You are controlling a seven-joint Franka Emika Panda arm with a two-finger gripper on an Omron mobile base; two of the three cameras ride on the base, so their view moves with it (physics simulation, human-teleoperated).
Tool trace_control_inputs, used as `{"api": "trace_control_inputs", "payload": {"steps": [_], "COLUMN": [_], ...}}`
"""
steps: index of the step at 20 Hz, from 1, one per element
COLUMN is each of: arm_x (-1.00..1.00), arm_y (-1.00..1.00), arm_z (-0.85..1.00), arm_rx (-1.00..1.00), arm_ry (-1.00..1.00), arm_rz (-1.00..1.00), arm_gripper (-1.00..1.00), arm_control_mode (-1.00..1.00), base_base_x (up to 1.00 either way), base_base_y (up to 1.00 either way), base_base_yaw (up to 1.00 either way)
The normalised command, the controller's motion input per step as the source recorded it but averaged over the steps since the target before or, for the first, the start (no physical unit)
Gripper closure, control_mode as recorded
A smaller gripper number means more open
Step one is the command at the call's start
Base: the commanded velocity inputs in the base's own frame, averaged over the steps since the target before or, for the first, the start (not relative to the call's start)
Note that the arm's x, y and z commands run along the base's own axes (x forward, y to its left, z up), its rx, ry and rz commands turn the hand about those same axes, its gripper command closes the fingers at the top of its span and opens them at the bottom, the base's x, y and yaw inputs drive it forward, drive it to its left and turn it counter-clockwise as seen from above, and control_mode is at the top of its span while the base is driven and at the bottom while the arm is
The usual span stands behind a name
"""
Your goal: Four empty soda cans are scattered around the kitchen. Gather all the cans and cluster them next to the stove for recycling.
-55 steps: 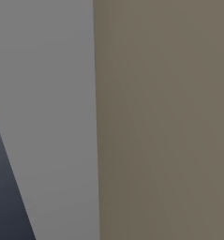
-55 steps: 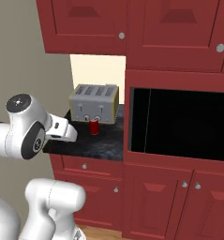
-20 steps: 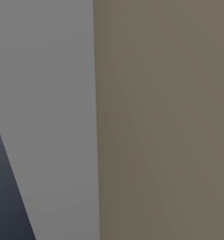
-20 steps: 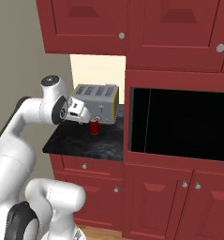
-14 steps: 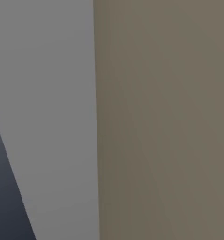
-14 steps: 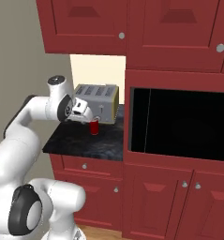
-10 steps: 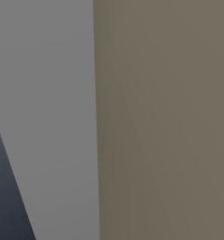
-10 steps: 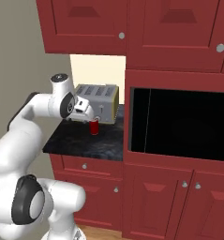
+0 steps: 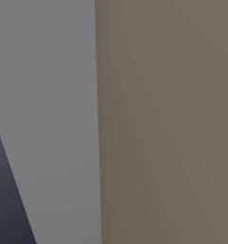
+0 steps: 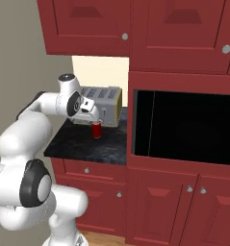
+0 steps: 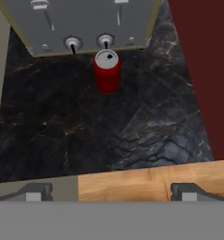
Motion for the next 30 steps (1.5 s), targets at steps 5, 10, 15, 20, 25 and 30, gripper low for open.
{"api": "trace_control_inputs", "payload": {"steps": [5, 10, 15, 20, 25, 30], "arm_x": [0.26, 0.22, 0.23, 0.14, 0.08, 0.15], "arm_y": [0.0, 0.0, 0.0, 0.0, 0.0, 0.0], "arm_z": [-0.16, -0.16, -0.12, -0.04, -0.07, -0.13], "arm_rx": [-0.01, -0.01, -0.01, 0.0, 0.0, 0.0], "arm_ry": [0.0, 0.0, 0.0, 0.0, 0.0, 0.0], "arm_rz": [0.03, 0.04, 0.05, 0.02, 0.0, 0.0], "arm_gripper": [-1.0, -1.0, -1.0, -1.0, -1.0, -1.0], "arm_control_mode": [-1.0, -1.0, -1.0, -1.0, -1.0, -1.0], "base_base_x": [0.0, 0.0, 0.0, 0.0, 0.0, 0.0], "base_base_y": [0.0, 0.0, 0.0, 0.0, 0.0, 0.0], "base_base_yaw": [0.0, 0.0, 0.0, 0.0, 0.0, 0.0]}}
